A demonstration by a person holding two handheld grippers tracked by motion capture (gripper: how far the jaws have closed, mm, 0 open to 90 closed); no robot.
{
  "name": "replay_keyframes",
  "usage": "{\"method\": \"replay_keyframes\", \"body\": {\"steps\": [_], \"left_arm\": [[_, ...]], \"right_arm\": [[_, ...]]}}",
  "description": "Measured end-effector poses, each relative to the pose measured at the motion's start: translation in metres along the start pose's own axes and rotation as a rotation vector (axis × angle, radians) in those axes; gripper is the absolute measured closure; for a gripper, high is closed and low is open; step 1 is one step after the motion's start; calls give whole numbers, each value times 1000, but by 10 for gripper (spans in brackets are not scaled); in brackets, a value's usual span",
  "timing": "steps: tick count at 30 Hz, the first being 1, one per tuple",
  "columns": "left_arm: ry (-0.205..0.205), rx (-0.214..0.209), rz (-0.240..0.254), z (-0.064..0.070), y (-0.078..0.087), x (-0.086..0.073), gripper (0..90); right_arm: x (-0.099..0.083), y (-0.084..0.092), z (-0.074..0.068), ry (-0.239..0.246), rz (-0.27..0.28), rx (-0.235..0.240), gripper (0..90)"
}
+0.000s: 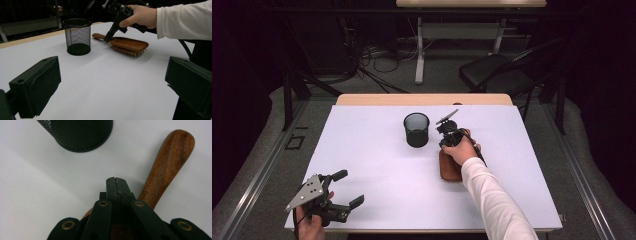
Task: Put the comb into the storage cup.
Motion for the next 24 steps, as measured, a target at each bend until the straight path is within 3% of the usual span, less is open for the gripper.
{"method": "replay_keyframes", "body": {"steps": [6, 10, 11, 13, 17, 24], "left_arm": [[-3, 3, -3, 0, 0, 0, 4], [-2, 2, 1, 0, 0, 0, 4], [-2, 4, 1, 0, 0, 0, 4], [-3, 9, -1, 0, 0, 0, 4], [-6, 6, -2, 1, -1, 0, 4], [-1, 11, 1, 0, 0, 0, 4]], "right_arm": [[-7, 4, 8, -31, -16, 2, 900], [-12, 6, 14, -26, -9, -5, 900], [-14, 7, 15, -46, -6, -8, 900], [-16, 7, 22, -36, 6, -18, 900], [-23, 7, 36, -72, -10, -35, 900], [-41, 9, 56, -83, -41, -66, 900]]}}
Point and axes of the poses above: each handheld gripper's, and its own axes: y roughly backward along the jaws, x roughly out of its top, z roughly to its right, the point moved 8 cm from there along -y, roughly forward along the jaws, and after that the axes turned 7 degrees about -x, right-handed, at the moved point
